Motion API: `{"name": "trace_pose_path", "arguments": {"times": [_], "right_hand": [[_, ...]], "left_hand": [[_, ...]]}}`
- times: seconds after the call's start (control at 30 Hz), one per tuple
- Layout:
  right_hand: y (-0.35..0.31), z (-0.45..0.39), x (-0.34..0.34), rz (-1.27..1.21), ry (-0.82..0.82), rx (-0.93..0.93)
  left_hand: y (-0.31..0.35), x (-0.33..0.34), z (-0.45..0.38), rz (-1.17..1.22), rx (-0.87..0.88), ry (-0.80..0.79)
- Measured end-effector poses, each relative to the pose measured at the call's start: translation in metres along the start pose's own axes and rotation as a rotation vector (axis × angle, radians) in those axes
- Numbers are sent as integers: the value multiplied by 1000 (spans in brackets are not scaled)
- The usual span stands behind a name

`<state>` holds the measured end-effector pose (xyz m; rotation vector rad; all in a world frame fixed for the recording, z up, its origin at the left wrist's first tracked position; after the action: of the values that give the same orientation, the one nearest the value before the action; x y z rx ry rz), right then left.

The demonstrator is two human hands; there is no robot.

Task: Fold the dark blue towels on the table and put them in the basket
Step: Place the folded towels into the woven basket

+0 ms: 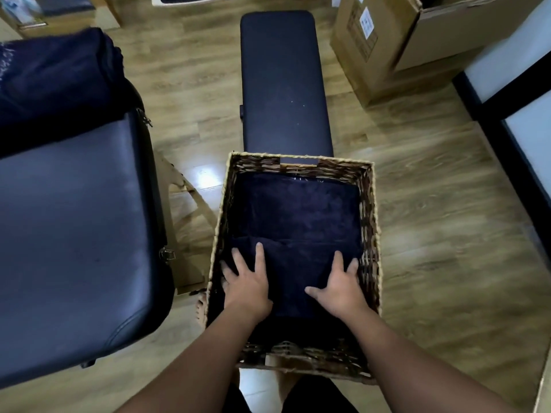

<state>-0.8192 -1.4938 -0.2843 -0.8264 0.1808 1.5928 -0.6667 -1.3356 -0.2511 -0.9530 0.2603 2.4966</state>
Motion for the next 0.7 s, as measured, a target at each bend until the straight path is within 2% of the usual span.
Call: {"name": "trace_pose_path", "arguments": {"times": [0.1,0.17,0.3,0.4,0.5,0.57,0.7], "right_hand": [[10,-15,7,-11,-32,11],[13,-21,9,-26,-50,6],[12,-27,13,-39,-107,-17],[11,-21,12,-7,-158,18],[-7,-6,-12,36,-63,-15],[-26,5,-28,55,-2,-66],[-86,26,-41,-59,-36,-179]], "left_hand": [[13,1,-10,-90,-31,31],[9,9,-21,-7,-19,-13],[-20,17,-40,352,87,-170],[-16,15,-39,288,41,-192],[-7,-6,-33,333,-6,-142],[-6,-28,-28,381,32,-80],[-21,-86,-5,530,112,96]]}}
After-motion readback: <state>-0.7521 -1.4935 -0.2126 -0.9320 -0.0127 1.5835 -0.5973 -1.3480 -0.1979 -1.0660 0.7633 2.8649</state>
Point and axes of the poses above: each hand's wrist, its own z-axis away from the middle knuckle, its own x-axis out of the palm, y = z × x, the point moved 8 cm from there along -z, towards the middle knuckle, and after that the axes turned 5 degrees about -x, right-handed, at the moved point
